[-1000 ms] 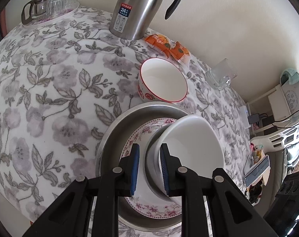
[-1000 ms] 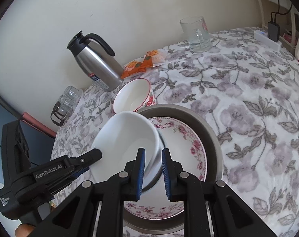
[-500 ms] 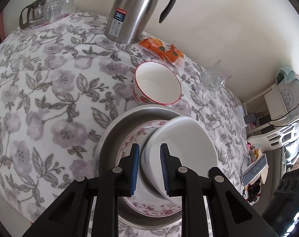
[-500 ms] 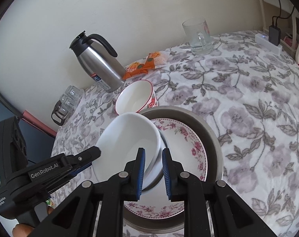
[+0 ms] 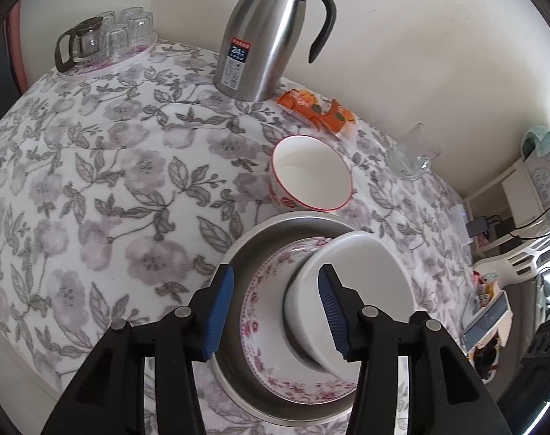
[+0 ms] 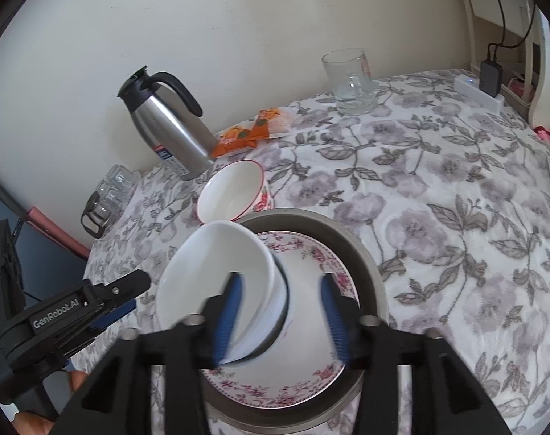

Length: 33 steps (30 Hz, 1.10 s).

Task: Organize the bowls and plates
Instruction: 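Open the left gripper to release the white bowl and lift away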

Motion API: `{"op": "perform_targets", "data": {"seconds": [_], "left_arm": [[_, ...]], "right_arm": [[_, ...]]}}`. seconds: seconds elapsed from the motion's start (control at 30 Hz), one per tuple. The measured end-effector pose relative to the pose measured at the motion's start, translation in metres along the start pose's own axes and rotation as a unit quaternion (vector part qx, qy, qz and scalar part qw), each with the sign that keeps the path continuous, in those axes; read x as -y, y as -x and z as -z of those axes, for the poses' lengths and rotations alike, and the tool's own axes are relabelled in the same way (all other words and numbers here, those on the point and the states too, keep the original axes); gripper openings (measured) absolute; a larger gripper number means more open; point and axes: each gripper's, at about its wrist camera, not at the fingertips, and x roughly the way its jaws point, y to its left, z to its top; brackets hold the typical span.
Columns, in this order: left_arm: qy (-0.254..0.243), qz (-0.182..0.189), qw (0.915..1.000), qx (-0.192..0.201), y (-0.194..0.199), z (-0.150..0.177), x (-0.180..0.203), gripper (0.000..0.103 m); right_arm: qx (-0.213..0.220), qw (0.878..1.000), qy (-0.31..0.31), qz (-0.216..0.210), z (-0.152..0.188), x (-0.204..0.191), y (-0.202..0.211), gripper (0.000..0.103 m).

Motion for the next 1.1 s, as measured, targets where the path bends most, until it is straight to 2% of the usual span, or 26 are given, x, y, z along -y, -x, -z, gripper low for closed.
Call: {"op": "perform_targets", "data": {"seconds": [0.07,0.13,0.17,0.33,0.43,0.77,1.1], "left_arm": [[-0.002,-0.011,0.9999,-0.001,-0.001,0.000,-0.001,0.052],[-0.002,-0.022,0.9997,0.001,-0.003,0.001,-0.002,0.067],[-0.003,-0.028,0.9996,0.005,-0.003,0.001,-0.003,0.079],[-0.004,-0.048,0.9987,0.019,-0.003,0.001,-0.006,0.081],[-0.001,-0.054,0.9983,0.022,-0.003,0.000,-0.008,0.091],[0.005,-0.078,0.9960,0.043,-0.001,-0.003,-0.013,0.098],[-0.007,-0.070,0.9929,0.095,0.005,-0.015,-0.010,0.098]], "right_arm": [[0.000,1.000,-0.001,0.004,0.000,0.000,0.000,0.065],[0.001,1.000,0.000,0.010,0.000,0.001,-0.002,0.073],[0.000,1.000,0.000,0.012,0.000,0.001,-0.002,0.077],[-0.004,1.000,0.001,0.019,0.000,0.003,-0.006,0.094],[0.001,1.000,0.000,0.020,0.000,0.004,-0.005,0.103],[0.017,1.000,-0.001,0.012,-0.001,0.005,-0.003,0.103],[0.046,0.999,-0.001,0.013,-0.011,0.005,-0.001,0.103]]}}
